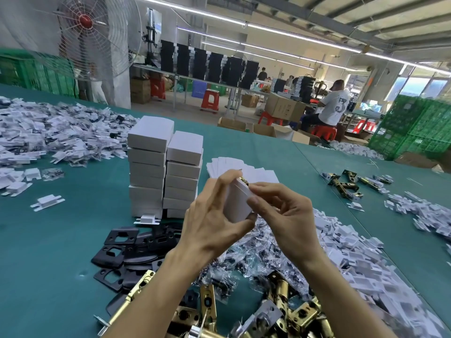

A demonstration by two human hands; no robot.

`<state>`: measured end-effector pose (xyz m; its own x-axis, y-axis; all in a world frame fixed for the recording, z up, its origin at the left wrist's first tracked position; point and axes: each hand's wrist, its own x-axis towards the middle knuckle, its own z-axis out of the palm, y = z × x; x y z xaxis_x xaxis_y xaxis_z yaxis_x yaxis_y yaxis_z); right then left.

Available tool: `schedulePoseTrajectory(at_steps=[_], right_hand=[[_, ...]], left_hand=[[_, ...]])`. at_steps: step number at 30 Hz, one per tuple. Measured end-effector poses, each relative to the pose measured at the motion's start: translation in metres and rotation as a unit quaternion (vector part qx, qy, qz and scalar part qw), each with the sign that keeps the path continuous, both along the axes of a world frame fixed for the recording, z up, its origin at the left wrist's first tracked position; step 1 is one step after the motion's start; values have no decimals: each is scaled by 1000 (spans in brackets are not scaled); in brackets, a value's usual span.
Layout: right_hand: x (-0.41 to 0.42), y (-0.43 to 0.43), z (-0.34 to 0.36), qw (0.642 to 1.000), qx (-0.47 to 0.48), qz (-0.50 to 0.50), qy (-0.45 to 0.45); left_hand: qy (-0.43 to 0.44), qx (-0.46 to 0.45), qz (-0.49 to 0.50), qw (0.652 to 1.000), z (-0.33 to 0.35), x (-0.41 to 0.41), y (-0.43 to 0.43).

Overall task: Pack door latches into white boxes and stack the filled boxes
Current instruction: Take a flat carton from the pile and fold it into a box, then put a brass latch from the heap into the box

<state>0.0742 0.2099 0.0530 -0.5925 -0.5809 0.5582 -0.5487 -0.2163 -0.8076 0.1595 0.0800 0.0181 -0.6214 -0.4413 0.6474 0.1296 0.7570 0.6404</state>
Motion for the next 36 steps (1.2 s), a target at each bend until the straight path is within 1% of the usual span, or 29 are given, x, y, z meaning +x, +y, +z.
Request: schedulePoseTrajectory(at_steps=[2, 3, 7, 10, 12, 13, 15, 16, 17, 18, 19, 20, 21, 22, 23, 24, 25, 26, 27, 28, 29, 30, 31, 32, 33, 34, 35, 36], right_hand=[[2, 0, -6, 999, 19, -8, 38], [3, 0, -9, 999, 25, -8, 38], [5, -1, -15, 999, 30, 23, -35], [5, -3, -12, 998, 37, 32, -33], [4, -4, -10, 999, 30, -6, -9], [2, -5, -9, 999, 25, -40, 3], [-3, -3, -8, 994, -1, -105, 17], [-5, -2, -7, 991, -17, -127, 24], [-6, -1, -7, 989, -31, -139, 34], [-6, 1, -7, 988, -41, -141, 49], [-5, 1, -7, 986, -45, -141, 74], [-4, 1, -8, 983, -42, -139, 110], [-3, 1, -8, 979, -31, -134, 151], [-1, 0, -10, 974, -15, -123, 188], [0, -1, -11, 970, 3, -106, 217], [1, -1, -12, 967, 19, -86, 241], [1, -1, -13, 961, 35, -66, 265], [1, 0, -13, 956, 52, -49, 286], [0, 1, -14, 952, 71, -30, 296], [-2, 3, -14, 953, 92, -8, 288], [-4, 6, -15, 959, 116, 12, 259], [-7, 11, -15, 966, 148, 22, 213], [-12, 16, -15, 968, 191, 18, 163], [-18, 21, -15, 959, 252, 2, 129], [-24, 27, -16, 936, 331, -17, 119], [-30, 32, -19, 901, 416, -28, 122], [-35, 38, -21, 864, 489, -24, 121], [-38, 42, -23, 834, 539, -12, 116]], left_hand=[[-5, 5, -1, 1000, 0, 1, 0], [-9, 4, 2, 1000, 1, 1, -1], [-12, -5, 15, 1000, 0, 0, 0], [-4, 25, -21, 999, -4, -3, -4], [-15, 48, -60, 997, -4, -3, -6], [-9, 40, -58, 997, -3, -3, -7], [31, 26, -13, 999, -1, -5, -7], [47, 52, 16, 997, 2, -6, -7], [48, 113, 30, 992, 7, -5, -7], [32, 206, 17, 978, 12, -4, -8], [-5, 323, -27, 946, 17, -3, -9], [-55, 439, -94, 892, 21, -3, -10], [-92, 529, -170, 826, 24, -2, -10], [-107, 582, -239, 770, 25, 0, -9], [-105, 608, -294, 730, 23, 0, -9], [-90, 623, -327, 704, 22, 1, -8], [-75, 637, -335, 690, 22, 1, -8], [-59, 649, -328, 684, 22, 1, -8], [-41, 657, -314, 684, 23, 1, -7], [-22, 657, -296, 693, 23, 1, -8], [-7, 645, -278, 712, 23, 0, -9], [4, 622, -257, 740, 22, -1, -10], [11, 584, -240, 775, 21, -1, -10], [19, 536, -228, 813, 21, -1, -10], [23, 489, -218, 845, 20, 0, -10], [21, 452, -212, 866, 19, 1, -11], [14, 430, -209, 878, 17, 1, -12], [0, 415, -208, 886, 15, 0, -12]])
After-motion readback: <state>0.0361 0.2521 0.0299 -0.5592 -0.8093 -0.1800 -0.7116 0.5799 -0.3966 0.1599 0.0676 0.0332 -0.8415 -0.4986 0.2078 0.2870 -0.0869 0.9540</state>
